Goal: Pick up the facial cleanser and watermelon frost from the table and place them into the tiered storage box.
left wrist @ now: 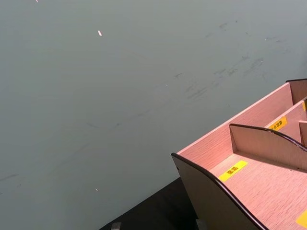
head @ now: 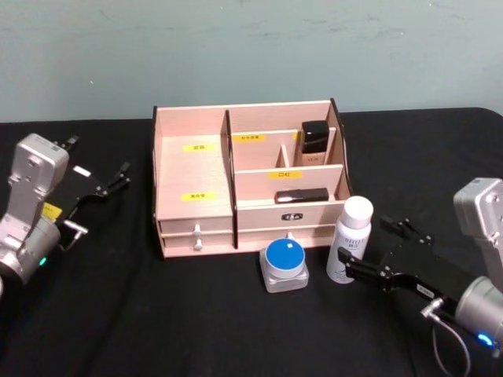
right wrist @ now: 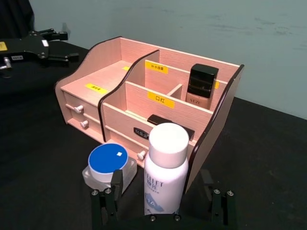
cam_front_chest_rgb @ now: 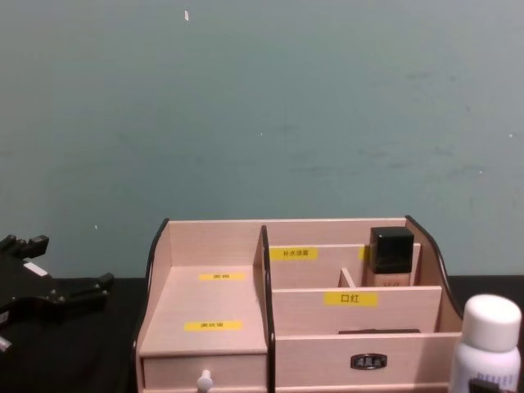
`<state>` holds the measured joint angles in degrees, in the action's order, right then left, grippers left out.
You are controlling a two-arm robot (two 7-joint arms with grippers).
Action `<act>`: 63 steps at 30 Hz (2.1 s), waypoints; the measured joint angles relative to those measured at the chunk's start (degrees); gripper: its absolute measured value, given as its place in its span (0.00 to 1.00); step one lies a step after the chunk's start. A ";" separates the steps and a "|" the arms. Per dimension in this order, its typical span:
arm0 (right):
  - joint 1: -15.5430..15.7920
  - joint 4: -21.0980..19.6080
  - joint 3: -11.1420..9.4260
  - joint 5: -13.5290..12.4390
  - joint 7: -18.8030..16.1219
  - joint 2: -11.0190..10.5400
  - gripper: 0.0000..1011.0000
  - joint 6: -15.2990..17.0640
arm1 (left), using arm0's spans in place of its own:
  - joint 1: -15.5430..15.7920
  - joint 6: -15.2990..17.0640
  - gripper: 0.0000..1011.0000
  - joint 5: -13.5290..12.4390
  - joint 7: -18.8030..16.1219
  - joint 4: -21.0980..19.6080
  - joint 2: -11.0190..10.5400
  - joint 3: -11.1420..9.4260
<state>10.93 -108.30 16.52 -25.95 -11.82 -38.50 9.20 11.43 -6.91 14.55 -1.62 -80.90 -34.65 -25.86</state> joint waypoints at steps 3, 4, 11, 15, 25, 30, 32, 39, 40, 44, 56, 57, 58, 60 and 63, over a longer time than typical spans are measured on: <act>-1.10 1.08 0.41 0.91 -0.21 0.91 0.99 0.15 | 0.00 0.00 1.00 0.00 0.00 0.00 0.00 0.00; -1.37 1.33 0.51 1.12 -0.28 1.14 0.99 0.18 | 0.00 0.00 1.00 0.00 0.00 0.00 0.00 0.00; -3.67 3.55 0.99 2.56 -1.40 3.04 0.99 0.33 | 0.00 0.00 1.00 0.00 0.00 0.00 0.00 0.00; -4.86 4.90 1.04 3.14 -2.04 4.21 0.99 0.43 | 0.00 0.00 1.00 0.00 0.00 0.00 0.00 0.00; -6.25 7.23 1.02 3.89 -3.85 6.45 0.99 0.78 | 0.00 0.00 1.00 0.00 0.00 0.00 0.00 0.00; -6.60 8.12 0.92 4.34 -4.86 7.45 0.99 0.75 | 0.00 0.00 1.00 0.00 0.00 0.00 0.00 0.00; -6.70 8.31 0.90 4.58 -5.06 7.71 0.99 0.71 | 0.00 0.00 1.00 0.00 0.00 0.00 0.00 0.00; -6.73 8.41 0.85 4.71 -5.17 7.78 0.99 0.61 | 0.00 0.00 1.00 0.00 0.00 0.00 0.00 0.00; -6.71 8.38 0.85 4.70 -5.16 7.75 0.99 0.60 | 0.00 0.00 1.00 0.00 0.00 0.00 0.00 0.00; -6.67 8.31 0.85 4.66 -5.12 7.69 0.96 0.58 | 0.00 0.00 1.00 0.00 0.00 0.00 0.00 0.00; -6.61 8.19 0.84 4.49 -4.99 7.60 0.67 0.54 | 0.00 0.00 1.00 0.00 0.00 0.00 0.00 0.00; -6.60 8.19 0.84 4.49 -4.99 7.60 0.62 0.54 | 0.00 0.00 1.00 0.00 0.00 0.00 0.00 0.00; -6.60 8.19 0.84 4.49 -4.99 7.59 0.60 0.54 | 0.00 0.00 1.00 0.00 0.00 0.00 0.00 0.00; -6.59 8.17 0.84 4.47 -4.97 7.58 0.59 0.54 | 0.00 0.00 1.00 0.00 0.00 0.00 0.00 0.00; -6.58 8.16 0.84 4.44 -4.96 7.57 0.60 0.54 | 0.00 0.00 1.00 0.00 0.00 0.00 0.00 0.00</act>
<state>4.35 -100.14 17.37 -21.51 -16.78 -30.93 9.74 11.43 -6.91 14.55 -1.62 -80.90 -34.65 -25.86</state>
